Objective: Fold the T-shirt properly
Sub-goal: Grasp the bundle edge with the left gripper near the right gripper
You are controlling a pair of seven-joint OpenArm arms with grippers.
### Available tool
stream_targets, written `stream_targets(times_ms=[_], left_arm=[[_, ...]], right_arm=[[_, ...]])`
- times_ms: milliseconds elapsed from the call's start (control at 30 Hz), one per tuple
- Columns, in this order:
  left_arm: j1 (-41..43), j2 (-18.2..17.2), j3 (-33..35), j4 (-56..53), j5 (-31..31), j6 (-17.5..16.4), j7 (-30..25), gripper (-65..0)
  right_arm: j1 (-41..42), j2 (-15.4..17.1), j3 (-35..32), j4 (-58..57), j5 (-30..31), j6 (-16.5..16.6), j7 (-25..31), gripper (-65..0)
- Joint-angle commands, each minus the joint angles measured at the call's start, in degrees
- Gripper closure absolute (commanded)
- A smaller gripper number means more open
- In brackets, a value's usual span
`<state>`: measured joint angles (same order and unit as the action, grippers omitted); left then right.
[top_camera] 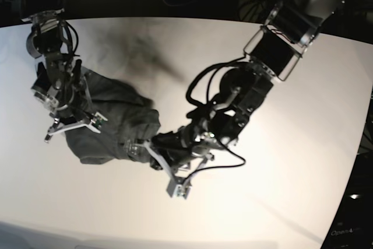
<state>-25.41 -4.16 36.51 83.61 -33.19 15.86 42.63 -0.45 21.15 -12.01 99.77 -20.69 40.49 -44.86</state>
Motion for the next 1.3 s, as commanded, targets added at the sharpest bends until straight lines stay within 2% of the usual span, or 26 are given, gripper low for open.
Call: stream_targets(times_ms=[0, 233, 333, 433, 567, 867, 1033, 1167, 1267], left_arm=[[-1.3, 1.0, -0.2, 1.1, 0.6, -0.3, -0.6, -2.7], [-3.6, 6.8, 0.3, -6.7, 7.2, -0.3, 0.8, -2.7], [-4.2, 9.5, 2.1, -11.0, 12.5, -0.3, 0.0, -2.7], [-4.9, 11.3, 3.7, -14.0, 15.0, -0.3, -1.6, -2.7], [-5.1, 12.1, 3.7, -19.1, 15.4, -3.5, -4.6, -2.7], [-6.3, 12.4, 4.0, -34.4, 14.9, -4.1, -15.2, -2.7], [-6.2, 12.5, 3.9, -39.6, 14.9, -7.9, -17.8, -2.7], [-6.1, 12.6, 3.9, -44.4, 14.9, -7.9, -21.8, -2.7], [-6.3, 13.2, 3.9, -47.3, 14.9, -8.0, -23.9, -2.7]], right_arm=[[0.8, 0.7, 0.4, 1.2, -0.6, -0.5, 0.2, 0.0], [0.3, 0.7, 0.4, 1.2, -0.6, -0.5, 0.2, 0.0], [0.1, 0.6, 0.4, 1.2, -0.6, -0.5, 0.2, 0.0], [0.1, -0.4, 0.4, 1.2, -0.7, -0.5, 0.2, 0.0], [0.1, -0.4, 0.4, 1.2, -0.7, -0.5, 0.2, 0.0], [0.1, -0.5, 0.4, 1.3, -0.7, -0.5, 0.2, 0.0], [0.1, -0.5, 0.5, 1.6, -0.7, -0.5, 0.2, 0.0], [-0.8, -0.5, 1.9, 7.2, -0.7, -0.5, 0.0, 0.0], [-1.2, -0.6, 3.7, 11.8, -0.7, -0.5, -2.8, 0.0]])
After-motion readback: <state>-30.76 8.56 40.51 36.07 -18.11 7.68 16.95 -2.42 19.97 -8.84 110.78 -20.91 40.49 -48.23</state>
